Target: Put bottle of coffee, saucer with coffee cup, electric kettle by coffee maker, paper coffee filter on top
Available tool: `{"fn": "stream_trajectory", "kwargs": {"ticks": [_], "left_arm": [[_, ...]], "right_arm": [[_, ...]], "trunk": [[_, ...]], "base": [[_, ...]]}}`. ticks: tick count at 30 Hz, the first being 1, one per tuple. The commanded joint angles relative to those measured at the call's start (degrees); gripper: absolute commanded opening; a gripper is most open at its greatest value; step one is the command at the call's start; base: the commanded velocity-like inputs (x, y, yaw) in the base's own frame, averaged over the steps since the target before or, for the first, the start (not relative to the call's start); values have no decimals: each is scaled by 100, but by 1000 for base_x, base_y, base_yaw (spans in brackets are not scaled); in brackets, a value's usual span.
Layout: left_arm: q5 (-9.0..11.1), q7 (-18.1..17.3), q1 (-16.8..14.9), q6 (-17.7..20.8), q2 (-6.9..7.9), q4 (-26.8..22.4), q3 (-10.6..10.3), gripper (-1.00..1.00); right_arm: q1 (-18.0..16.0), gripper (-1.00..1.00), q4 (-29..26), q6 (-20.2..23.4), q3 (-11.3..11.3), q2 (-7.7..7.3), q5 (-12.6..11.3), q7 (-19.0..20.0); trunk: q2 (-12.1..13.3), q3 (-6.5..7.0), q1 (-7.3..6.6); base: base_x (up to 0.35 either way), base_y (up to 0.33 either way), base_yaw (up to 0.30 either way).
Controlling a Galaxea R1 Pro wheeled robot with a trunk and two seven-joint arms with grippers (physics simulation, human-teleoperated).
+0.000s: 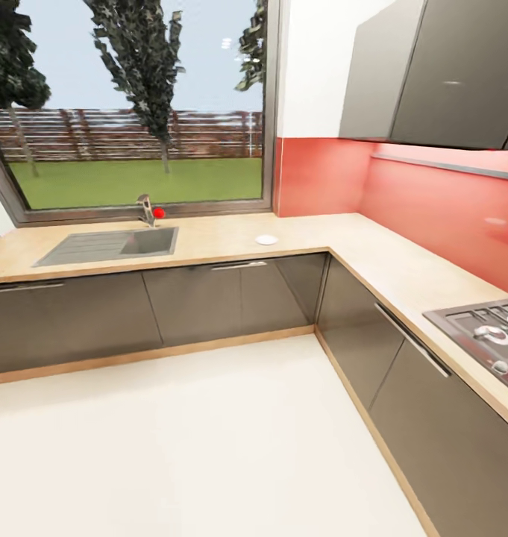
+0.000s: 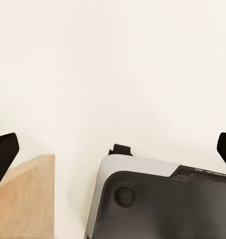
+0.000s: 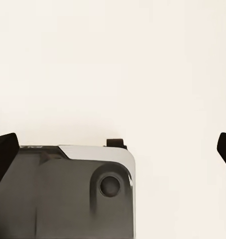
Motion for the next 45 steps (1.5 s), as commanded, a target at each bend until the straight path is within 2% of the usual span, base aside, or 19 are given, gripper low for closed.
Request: {"fn": "stream_trajectory", "kwargs": {"ticks": [1,18,26,29,41,45], "left_arm": [[46,-1,-5,-16,1,6,-2,100],[46,-9,-5,-20,-1,7,-9,100],[46,-10,-5,-18,-1,10,-9,100],[46,-10,-5,-23,-1,12,-9,100],[25,-51,6,-26,2,6,-17,100],[-42,-63,8,-21,21,13,-59,100]], "right_arm": [[-2,100,1,-17,-7,1,2,-2],[-2,100,3,-17,-6,1,4,-2],[-2,100,10,-17,1,-16,26,5],[-2,100,17,-17,2,-103,29,5],[-2,100,19,-11,2,-113,29,-1],[-2,100,18,-9,2,-107,21,-2]], "trunk": [[-11,-15,3],[-11,-81,3],[-11,-86,3],[-11,-86,3],[-11,-86,3],[-11,-86,3]], "base": [[0,0,253],[0,0,242],[0,0,36],[0,0,2],[18,0,0],[31,0,0]]}}
